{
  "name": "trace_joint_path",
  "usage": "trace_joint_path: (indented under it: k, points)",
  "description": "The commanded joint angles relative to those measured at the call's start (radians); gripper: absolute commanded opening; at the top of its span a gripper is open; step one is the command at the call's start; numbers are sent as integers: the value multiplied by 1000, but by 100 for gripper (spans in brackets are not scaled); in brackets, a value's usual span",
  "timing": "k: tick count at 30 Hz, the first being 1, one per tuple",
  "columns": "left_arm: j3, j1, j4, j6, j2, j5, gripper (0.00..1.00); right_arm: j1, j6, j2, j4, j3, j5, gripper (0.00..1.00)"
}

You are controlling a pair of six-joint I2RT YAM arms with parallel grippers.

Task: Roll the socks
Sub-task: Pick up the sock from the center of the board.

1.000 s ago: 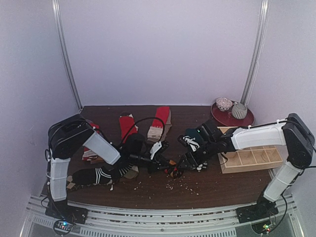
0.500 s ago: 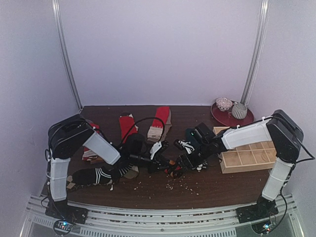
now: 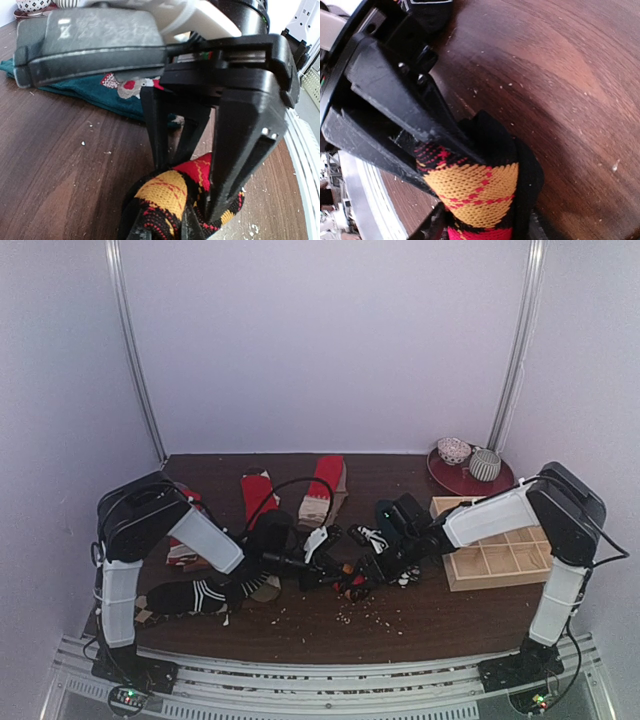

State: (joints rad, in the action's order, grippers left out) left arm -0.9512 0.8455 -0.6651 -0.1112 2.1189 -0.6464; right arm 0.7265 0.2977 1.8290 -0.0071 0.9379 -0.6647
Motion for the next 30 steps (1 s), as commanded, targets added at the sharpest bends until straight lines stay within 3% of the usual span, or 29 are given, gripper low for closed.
trace_joint_path:
  k: [1, 7, 11, 15, 16, 17, 30]
  points:
    - [44, -6, 245, 20, 81, 137, 0, 19, 23, 56, 3, -26, -27, 39]
    - [34, -6, 242, 13, 71, 145, 0, 22, 34, 66, 22, -49, -15, 9]
    - [40, -6, 229, 13, 14, 168, 38, 21, 75, 49, 89, -79, 13, 0]
    - [41, -6, 246, 40, -70, 212, 64, 21, 99, 21, 127, -86, 20, 0]
    - [37, -6, 261, 45, -87, 222, 92, 21, 100, 17, 130, -83, 21, 0]
    - [34, -7, 277, 51, -103, 231, 98, 21, 103, 12, 134, -81, 22, 0]
    - [142, -39, 315, 49, -487, 327, 98, -20, 91, -236, 46, -71, 134, 0]
